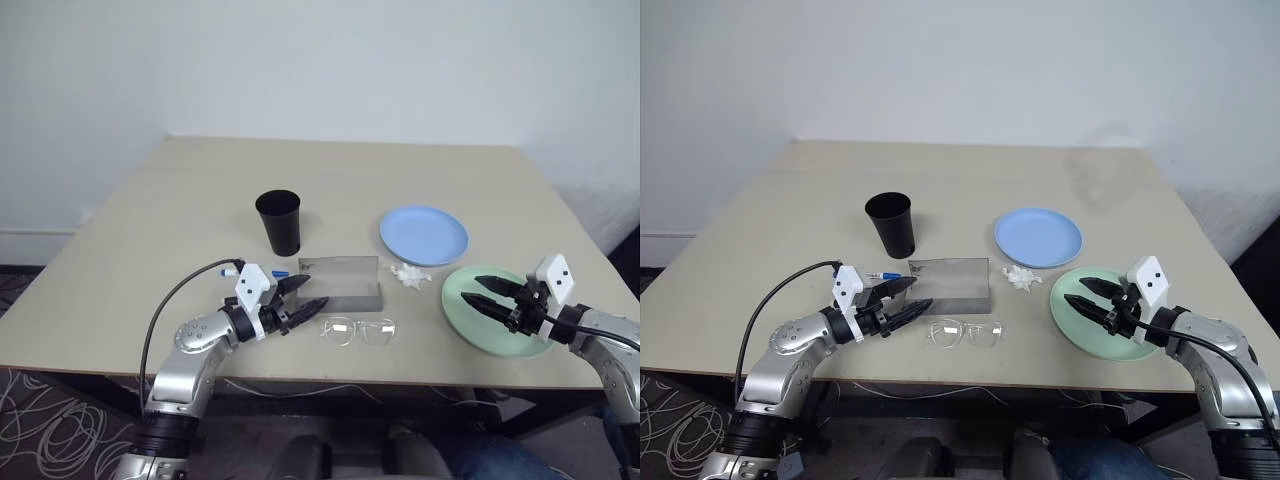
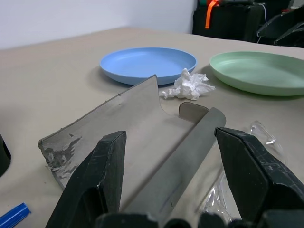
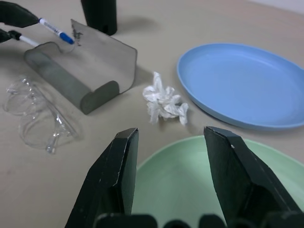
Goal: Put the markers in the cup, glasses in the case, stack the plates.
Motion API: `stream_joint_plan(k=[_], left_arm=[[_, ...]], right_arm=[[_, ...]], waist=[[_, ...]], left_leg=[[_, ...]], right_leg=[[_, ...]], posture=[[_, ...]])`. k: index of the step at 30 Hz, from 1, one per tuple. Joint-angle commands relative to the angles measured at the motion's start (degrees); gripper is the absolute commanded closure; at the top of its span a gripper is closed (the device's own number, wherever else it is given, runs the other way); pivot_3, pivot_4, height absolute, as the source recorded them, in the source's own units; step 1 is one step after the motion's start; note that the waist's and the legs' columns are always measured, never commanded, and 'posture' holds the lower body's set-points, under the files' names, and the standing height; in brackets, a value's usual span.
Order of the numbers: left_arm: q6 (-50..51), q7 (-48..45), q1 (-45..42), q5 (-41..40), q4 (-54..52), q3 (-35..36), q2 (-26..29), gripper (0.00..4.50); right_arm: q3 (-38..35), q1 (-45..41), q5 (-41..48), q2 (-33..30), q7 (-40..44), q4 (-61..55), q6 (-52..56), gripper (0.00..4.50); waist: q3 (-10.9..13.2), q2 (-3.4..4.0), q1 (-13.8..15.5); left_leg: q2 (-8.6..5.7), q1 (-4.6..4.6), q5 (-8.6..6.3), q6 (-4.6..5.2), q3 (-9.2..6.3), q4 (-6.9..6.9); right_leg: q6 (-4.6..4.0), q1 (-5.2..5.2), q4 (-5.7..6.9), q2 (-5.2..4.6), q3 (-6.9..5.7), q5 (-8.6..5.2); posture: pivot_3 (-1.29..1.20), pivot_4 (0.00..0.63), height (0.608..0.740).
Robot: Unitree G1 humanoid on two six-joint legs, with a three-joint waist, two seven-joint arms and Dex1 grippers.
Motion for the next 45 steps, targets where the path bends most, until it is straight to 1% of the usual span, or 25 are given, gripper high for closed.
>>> stream_joint_plan(k=[1, 4, 8, 12, 16, 22, 32, 35, 40, 41, 45], left_arm=[[0.5, -1.7, -1.5, -1.3, -3.7, -1.0, 0.7, 1.39], [0.9, -1.8, -1.6, -1.2, -4.4, -1.7, 0.3, 1.39], [1.2, -1.6, -1.7, -1.2, -4.9, -2.4, -0.2, 1.39], [1.7, -2.5, -3.3, -1.3, -5.8, -4.1, -0.8, 1.39], [2.0, -2.8, -5.0, -1.2, -5.5, -5.2, -1.8, 1.39], [2.5, -3.6, -6.3, -1.0, -5.7, -7.3, -2.8, 1.39], [2.9, -4.2, -7.6, -0.9, -5.4, -8.4, -3.0, 1.39], [2.9, -4.2, -7.7, -0.8, -5.3, -8.4, -3.1, 1.36], [2.8, -4.0, -7.6, -0.7, -5.3, -8.4, -3.1, 1.36], [2.7, -4.0, -7.6, -0.6, -5.4, -8.4, -3.1, 1.36], [2.6, -3.8, -7.5, -0.4, -5.4, -8.4, -3.1, 1.36]], right_arm=[[1.7, -0.9, -1.3, -2.1, -1.1, -4.9, 2.7, 2.12], [3.5, -0.8, -1.7, -2.9, -2.4, -8.4, 7.0, 2.12], [6.5, -1.0, -5.4, -3.7, -6.0, -10.8, 11.3, 2.12], [12.5, -1.1, -10.2, -4.2, -10.6, -15.2, 17.9, 2.12], [15.8, -3.2, -12.4, -2.9, -14.4, -17.4, 24.5, 2.12], [17.6, -6.0, -13.6, -1.2, -17.9, -18.7, 32.4, 2.12], [20.2, -10.2, -16.3, -0.9, -21.2, -18.0, 38.6, 2.12], [20.9, -11.0, -16.9, -1.2, -21.8, -17.9, 40.0, 2.72], [21.7, -11.9, -17.2, -1.0, -22.4, -18.0, 42.0, 4.3], [22.0, -12.0, -17.6, -1.1, -22.7, -17.9, 42.2, 4.41], [22.7, -12.2, -19.2, -1.3, -24.0, -16.5, 42.4, 4.41]], waist=[[0.0, 0.0, 0.0], [0.0, 0.0, 0.0], [0.0, 0.0, 0.0], [0.0, -0.01, 0.0], [0.0, -0.01, 0.0], [0.0, -0.02, 0.0], [0.0, -0.02, 0.0], [0.0, -0.02, 0.0], [0.0, -0.05, -0.1], [0.0, -0.08, -0.3], [0.0, -0.09, -0.3]], left_leg=[[0.0, 0.0, 0.0, 0.0, 0.0, 0.0], [0.0, -0.02, -0.01, -0.01, -0.03, 0.0], [0.0, -0.04, -0.01, -0.01, -0.04, 0.0], [0.0, -0.04, -0.01, -0.02, -0.04, 0.0], [0.0, -0.07, -0.01, -0.01, -0.06, 0.0], [0.0, -0.08, 0.0, 0.0, -0.08, 0.0], [-0.01, -0.1, 0.0, 0.01, -0.11, 0.0], [-0.01, -0.12, 0.0, 0.01, -0.12, -0.01], [-0.02, -0.11, -0.01, 0.02, -0.11, 0.0], [-0.02, -0.09, -0.01, 0.02, -0.1, 0.0], [0.04, -0.03, -0.01, 0.0, -0.1, 0.0]], right_leg=[[0.0, 0.0, 0.0, -0.01, 0.0, 0.0], [0.0, -0.02, -0.01, 0.0, -0.02, -0.01], [0.0, -0.02, -0.04, -0.01, -0.03, -0.01], [0.0, -0.02, -0.04, -0.02, -0.04, -0.01], [0.0, -0.03, -0.06, -0.02, -0.07, -0.01], [0.01, -0.05, -0.06, 0.01, -0.08, -0.01], [0.01, -0.04, -0.08, 0.01, -0.1, -0.01], [0.02, -0.05, -0.1, 0.01, -0.11, -0.01], [0.01, -0.03, -0.11, 0.0, -0.1, -0.01], [0.01, -0.02, -0.1, 0.0, -0.09, -0.01], [0.01, 0.02, -0.08, 0.02, -0.1, -0.01]], posture=[[0.0, 0.0, 0.721], [0.0, 0.0, 0.721], [0.0, 0.0, 0.721], [0.0, 0.0, 0.721], [0.0, 0.0, 0.721], [0.0, 0.0, 0.721], [0.0, 0.0, 0.721], [0.0, 0.0, 0.721], [0.0, 0.0, 0.721], [0.0, 0.0, 0.721], [0.0, 0.0, 0.721]])
